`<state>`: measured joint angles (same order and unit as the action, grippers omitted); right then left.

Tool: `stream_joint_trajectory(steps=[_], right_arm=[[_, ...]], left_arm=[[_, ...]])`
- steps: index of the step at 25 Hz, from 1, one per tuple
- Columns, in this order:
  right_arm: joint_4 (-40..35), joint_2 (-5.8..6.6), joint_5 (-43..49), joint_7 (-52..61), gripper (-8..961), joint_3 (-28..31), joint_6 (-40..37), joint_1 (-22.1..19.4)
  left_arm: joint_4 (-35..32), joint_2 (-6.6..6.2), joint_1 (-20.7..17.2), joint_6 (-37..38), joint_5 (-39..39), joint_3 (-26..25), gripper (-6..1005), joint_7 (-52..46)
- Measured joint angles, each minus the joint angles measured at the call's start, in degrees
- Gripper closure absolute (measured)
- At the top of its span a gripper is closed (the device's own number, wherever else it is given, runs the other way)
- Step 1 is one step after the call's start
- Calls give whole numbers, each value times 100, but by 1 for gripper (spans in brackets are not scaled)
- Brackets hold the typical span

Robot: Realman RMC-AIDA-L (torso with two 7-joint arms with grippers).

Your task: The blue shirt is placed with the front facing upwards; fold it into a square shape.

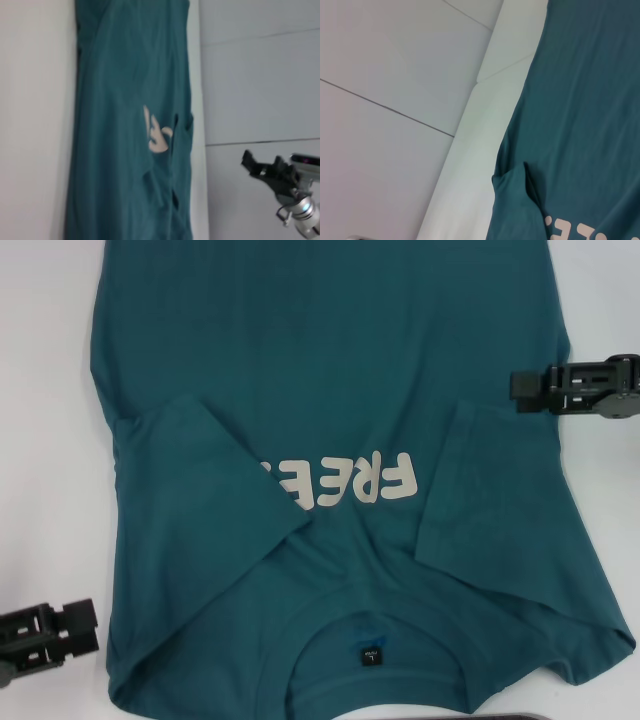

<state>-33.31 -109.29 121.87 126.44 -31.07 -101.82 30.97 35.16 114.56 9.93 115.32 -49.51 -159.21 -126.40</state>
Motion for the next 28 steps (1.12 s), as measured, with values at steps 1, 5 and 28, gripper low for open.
stream_joint_trajectory(steps=[1, 5, 28], right_arm=[[0, 1, 0, 9, 280, 1, 3, 7], [0, 4, 6, 41, 282, -2, 44, 45], [0, 22, 3, 64, 293, -4, 145, 43]], left_arm=[[0, 10, 0, -31, 82, 4, 279, -29], [-8, 42, 3, -128, 224, 6, 279, -112], [-28, 104, -66, -635, 820, 31, 280, -391]])
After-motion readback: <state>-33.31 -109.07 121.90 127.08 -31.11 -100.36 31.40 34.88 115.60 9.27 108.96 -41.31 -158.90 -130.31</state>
